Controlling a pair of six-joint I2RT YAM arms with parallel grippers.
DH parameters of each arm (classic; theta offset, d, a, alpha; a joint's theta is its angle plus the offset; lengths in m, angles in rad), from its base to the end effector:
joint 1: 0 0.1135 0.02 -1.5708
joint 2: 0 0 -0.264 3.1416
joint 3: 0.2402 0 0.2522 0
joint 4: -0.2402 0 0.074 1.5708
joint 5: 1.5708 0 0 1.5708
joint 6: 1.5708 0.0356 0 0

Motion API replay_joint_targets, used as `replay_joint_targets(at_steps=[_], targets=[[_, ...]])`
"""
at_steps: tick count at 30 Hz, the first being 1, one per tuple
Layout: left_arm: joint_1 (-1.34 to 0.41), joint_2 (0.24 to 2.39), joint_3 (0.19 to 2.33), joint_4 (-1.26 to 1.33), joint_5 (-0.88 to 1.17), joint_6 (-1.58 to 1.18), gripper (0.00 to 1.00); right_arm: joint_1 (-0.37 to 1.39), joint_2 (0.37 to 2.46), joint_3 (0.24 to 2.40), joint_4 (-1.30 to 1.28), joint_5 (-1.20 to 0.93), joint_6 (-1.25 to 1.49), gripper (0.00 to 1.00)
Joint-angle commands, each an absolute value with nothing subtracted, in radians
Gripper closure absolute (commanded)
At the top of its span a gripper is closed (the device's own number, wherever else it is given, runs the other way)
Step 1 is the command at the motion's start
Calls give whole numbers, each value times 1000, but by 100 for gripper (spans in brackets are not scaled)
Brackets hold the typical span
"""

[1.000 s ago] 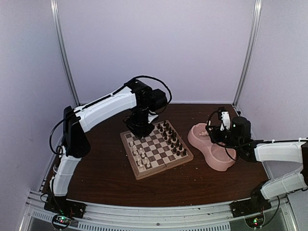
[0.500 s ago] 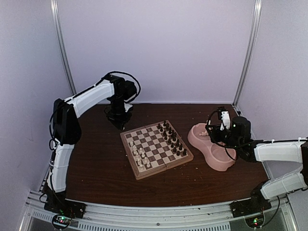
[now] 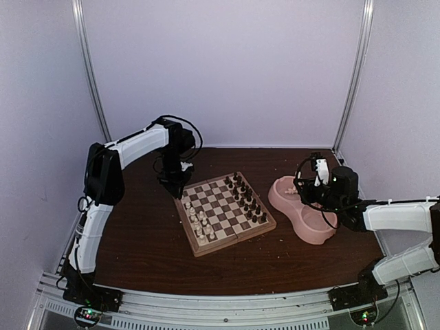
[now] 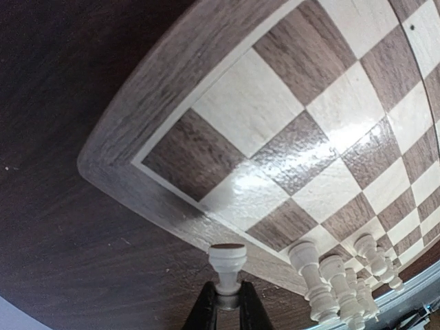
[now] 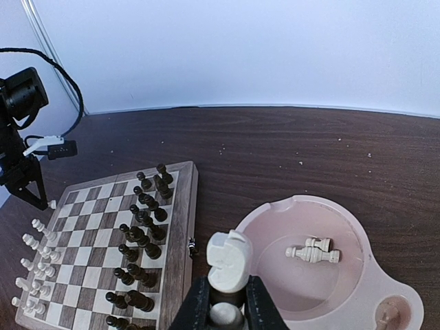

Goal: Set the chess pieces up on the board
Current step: Place the pawn on the chessboard.

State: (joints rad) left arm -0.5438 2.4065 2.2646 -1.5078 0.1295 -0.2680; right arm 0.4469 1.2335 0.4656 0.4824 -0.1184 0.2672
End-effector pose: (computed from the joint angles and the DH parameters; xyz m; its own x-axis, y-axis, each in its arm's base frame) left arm 0.3897 -0.2410 0.2063 -0.9562 0.2713 0.1101 0.2605 0.9599 -0.1033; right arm 0.2285 0.1142 0.2048 -0.3853 0.1061 -0.9167 -0.4454 0.8486 0.2854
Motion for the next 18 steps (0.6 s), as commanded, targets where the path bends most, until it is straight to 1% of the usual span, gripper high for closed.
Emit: replay_joint_targets(at_steps=[1, 8, 11, 15, 18], targets=[[-506, 2420, 2279, -1498, 190, -276, 89, 442, 1216, 463, 488, -107, 257, 96], [-493, 2448, 2284, -1479, 234, -279, 85, 443, 1223, 466, 488, -107, 259, 96], [-490, 2453, 2286, -1469, 247, -282, 78, 442, 1223, 466, 486, -107, 258, 96], [-484, 2449, 2287, -1449, 251, -295, 72, 443, 1230, 469, 482, -106, 256, 96], [-482, 2430, 2286, -1430, 242, -305, 70, 442, 1232, 472, 480, -105, 253, 96]])
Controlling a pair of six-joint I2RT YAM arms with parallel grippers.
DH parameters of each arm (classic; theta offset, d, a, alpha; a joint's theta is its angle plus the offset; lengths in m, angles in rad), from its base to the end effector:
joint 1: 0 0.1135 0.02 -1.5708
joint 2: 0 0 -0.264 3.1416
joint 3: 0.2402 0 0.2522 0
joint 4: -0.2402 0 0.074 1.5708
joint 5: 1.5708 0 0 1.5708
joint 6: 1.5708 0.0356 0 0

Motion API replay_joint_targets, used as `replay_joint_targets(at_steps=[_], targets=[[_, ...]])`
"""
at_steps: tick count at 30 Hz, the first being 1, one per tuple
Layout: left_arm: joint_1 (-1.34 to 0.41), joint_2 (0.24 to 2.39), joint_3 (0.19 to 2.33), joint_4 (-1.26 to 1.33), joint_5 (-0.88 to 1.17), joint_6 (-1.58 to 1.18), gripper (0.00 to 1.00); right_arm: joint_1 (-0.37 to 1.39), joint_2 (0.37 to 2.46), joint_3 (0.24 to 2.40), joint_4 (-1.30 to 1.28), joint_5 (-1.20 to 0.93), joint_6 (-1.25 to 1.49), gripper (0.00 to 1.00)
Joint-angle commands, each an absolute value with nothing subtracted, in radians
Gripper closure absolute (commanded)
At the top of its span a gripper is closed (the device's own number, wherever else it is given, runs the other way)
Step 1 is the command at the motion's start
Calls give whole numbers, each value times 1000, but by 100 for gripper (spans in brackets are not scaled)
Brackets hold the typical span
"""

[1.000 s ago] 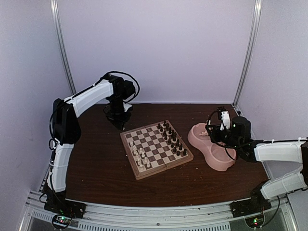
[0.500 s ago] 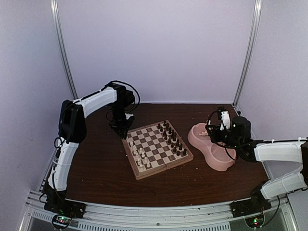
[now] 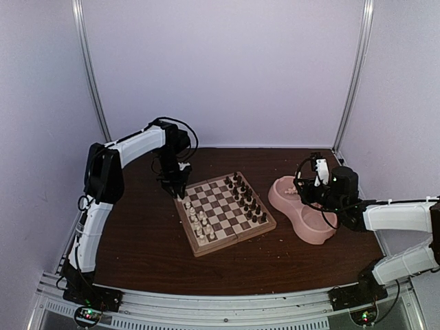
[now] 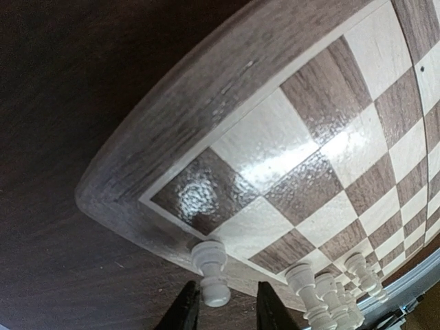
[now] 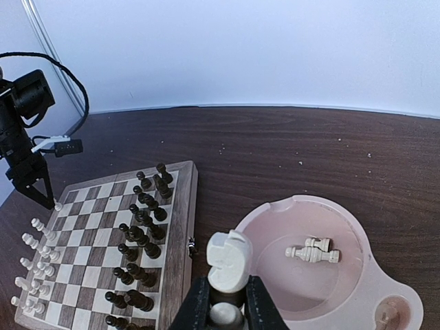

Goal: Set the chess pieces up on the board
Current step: Place the pawn on the chessboard.

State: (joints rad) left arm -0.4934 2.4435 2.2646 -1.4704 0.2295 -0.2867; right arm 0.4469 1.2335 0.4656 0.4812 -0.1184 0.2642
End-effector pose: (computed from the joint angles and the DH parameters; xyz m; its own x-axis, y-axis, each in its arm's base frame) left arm 0.4061 -0.2276 0.1903 -0.9682 0.2080 0.1394 0.1790 0.9643 -0.1954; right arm 0.2285 0.1142 0.2047 -0.3849 0.1031 -0.9172 -0.4463 0.8491 0.2827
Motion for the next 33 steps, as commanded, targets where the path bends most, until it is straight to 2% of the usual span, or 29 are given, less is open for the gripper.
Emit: replay_joint_targets(at_steps=[1, 5, 6, 8, 10, 13, 20, 33], targets=[[-482, 2411, 2269, -1418, 236, -310, 70, 443, 1232, 472, 479, -105, 252, 96], [-482, 2272, 2117, -1276, 202, -318, 63, 442, 1229, 470, 477, -104, 250, 96], [-482, 2229, 2066, -1243, 192, -325, 59, 442, 1229, 472, 477, -103, 250, 96], [-487, 2142, 1963, -1175, 169, -346, 43, 443, 1230, 474, 475, -104, 250, 96], [-500, 2052, 1855, -1095, 138, -363, 38, 442, 1232, 475, 475, -108, 251, 96], [-520, 1934, 1714, -981, 59, -391, 39, 442, 1233, 476, 476, -114, 253, 96], [-531, 1784, 1477, -717, 26, -438, 58, 442, 1240, 477, 479, -121, 256, 96], [-576, 1900, 1514, -653, -51, -459, 59, 442, 1232, 479, 473, -123, 256, 96]])
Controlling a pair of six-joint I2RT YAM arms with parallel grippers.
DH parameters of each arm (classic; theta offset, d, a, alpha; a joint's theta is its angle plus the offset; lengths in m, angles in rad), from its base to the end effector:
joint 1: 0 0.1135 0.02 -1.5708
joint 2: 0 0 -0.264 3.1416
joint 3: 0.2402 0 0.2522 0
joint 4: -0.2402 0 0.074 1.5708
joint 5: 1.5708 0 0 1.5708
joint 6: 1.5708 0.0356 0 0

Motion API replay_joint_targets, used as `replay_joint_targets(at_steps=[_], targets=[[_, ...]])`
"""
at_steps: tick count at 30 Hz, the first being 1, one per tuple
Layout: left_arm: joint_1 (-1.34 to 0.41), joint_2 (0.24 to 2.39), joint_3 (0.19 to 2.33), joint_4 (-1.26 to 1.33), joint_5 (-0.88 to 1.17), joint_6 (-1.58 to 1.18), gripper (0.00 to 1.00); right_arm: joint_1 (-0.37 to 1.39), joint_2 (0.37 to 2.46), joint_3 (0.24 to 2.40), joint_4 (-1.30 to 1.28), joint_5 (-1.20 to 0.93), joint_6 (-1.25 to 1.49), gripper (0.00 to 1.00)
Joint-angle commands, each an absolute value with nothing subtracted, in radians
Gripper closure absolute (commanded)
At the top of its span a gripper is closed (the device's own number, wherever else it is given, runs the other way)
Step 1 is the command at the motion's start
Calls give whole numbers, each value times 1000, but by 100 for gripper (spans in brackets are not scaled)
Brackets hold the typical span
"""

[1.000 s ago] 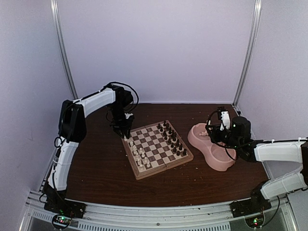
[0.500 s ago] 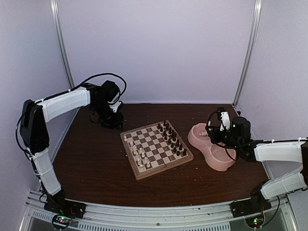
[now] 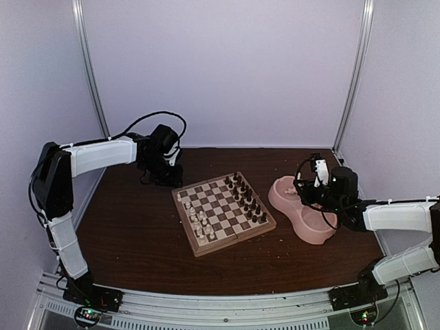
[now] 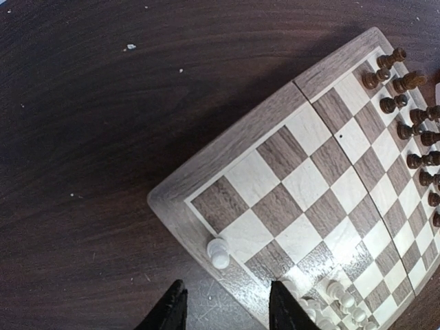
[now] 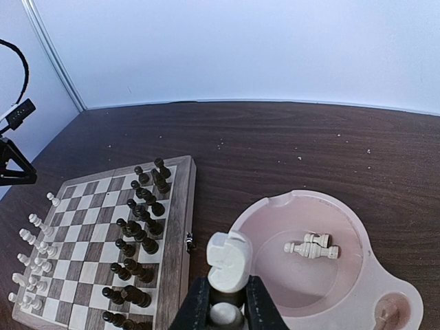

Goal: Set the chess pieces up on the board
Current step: Place the pawn on the chessboard, then pick up the pawn from the chessboard.

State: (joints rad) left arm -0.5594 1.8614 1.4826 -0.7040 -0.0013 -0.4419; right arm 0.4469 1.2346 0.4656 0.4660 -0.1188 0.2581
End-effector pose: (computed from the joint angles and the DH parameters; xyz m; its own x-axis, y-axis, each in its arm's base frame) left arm 0.3364 -0.2105 0.2348 -0.9035 0.0611 -0.4243 0.1591 0.9669 -0.1995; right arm 0.2282 0.1140 0.2029 -0.3957 0.0914 -0.9138 -0.4449 0.8514 0.2778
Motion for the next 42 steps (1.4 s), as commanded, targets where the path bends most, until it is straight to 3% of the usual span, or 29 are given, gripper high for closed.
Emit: replay_joint_targets(at_steps=[1, 16, 31, 38, 42], targets=[[-578, 1905, 1515, -654, -59, -461, 59, 442, 1231, 479, 472, -123, 256, 96], [-581, 1982, 1530, -673, -64, -465, 68, 442, 1228, 479, 467, -125, 255, 96], [-588, 2016, 1544, -707, -61, -470, 70, 442, 1233, 488, 455, -124, 252, 96], [-591, 2017, 1543, -708, -69, -469, 79, 442, 1232, 489, 449, -124, 253, 96], [-594, 2020, 1544, -720, -79, -472, 78, 443, 1229, 488, 447, -122, 253, 96]])
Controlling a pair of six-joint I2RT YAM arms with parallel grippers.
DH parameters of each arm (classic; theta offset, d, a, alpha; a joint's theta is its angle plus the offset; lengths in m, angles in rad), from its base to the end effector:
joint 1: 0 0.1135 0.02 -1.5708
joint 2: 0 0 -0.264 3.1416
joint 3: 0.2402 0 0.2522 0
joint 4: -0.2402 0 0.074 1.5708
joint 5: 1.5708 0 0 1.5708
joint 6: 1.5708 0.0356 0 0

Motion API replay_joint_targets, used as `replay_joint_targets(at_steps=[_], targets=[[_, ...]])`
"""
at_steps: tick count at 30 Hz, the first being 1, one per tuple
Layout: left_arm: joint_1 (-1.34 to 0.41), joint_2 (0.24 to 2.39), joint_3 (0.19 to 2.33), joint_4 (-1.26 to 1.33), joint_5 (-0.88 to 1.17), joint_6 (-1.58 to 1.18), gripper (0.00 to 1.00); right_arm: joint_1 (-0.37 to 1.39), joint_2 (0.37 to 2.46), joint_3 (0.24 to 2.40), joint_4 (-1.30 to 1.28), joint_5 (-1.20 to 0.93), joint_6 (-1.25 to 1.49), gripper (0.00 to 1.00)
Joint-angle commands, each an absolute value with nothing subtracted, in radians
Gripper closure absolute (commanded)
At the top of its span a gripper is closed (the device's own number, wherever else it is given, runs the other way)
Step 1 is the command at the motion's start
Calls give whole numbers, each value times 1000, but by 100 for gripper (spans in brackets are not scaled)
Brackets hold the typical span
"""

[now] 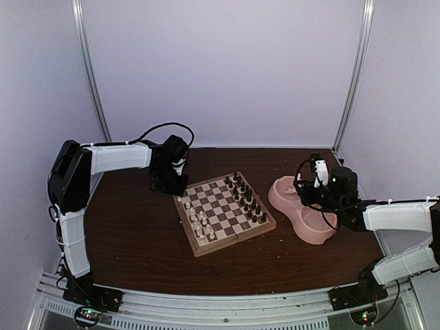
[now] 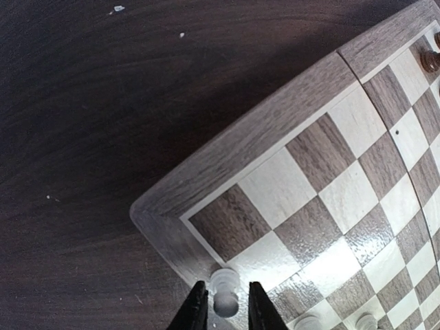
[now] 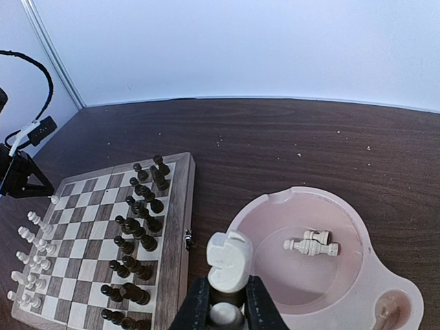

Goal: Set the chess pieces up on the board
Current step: Pick up the pawn from the chessboard.

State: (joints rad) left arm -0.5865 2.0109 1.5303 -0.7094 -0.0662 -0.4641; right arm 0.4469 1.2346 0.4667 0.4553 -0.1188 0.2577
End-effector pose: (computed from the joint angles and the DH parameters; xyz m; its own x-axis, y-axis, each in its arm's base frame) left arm 0.3496 -0.2295 0.1906 -0.9295 0.0814 -0.3598 0.1294 0.9853 -0.1115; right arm 0.2280 0.1139 0.2021 -0.4035 0.0873 -0.9108 -0.4426 0.8526 0.2778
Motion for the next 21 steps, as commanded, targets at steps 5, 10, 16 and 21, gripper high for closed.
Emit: replay_joint_targets(at_steps=[5, 10, 16, 21], targets=[[-596, 2022, 1539, -726, -79, -476, 76, 442, 1229, 490, 446, -124, 255, 96], [-599, 2024, 1537, -736, -86, -477, 81, 443, 1228, 491, 444, -123, 255, 96], [-604, 2023, 1552, -749, -87, -475, 94, 442, 1225, 492, 440, -122, 254, 96], [-630, 1990, 1596, -785, -126, -452, 94, 442, 1223, 490, 439, -120, 254, 96]])
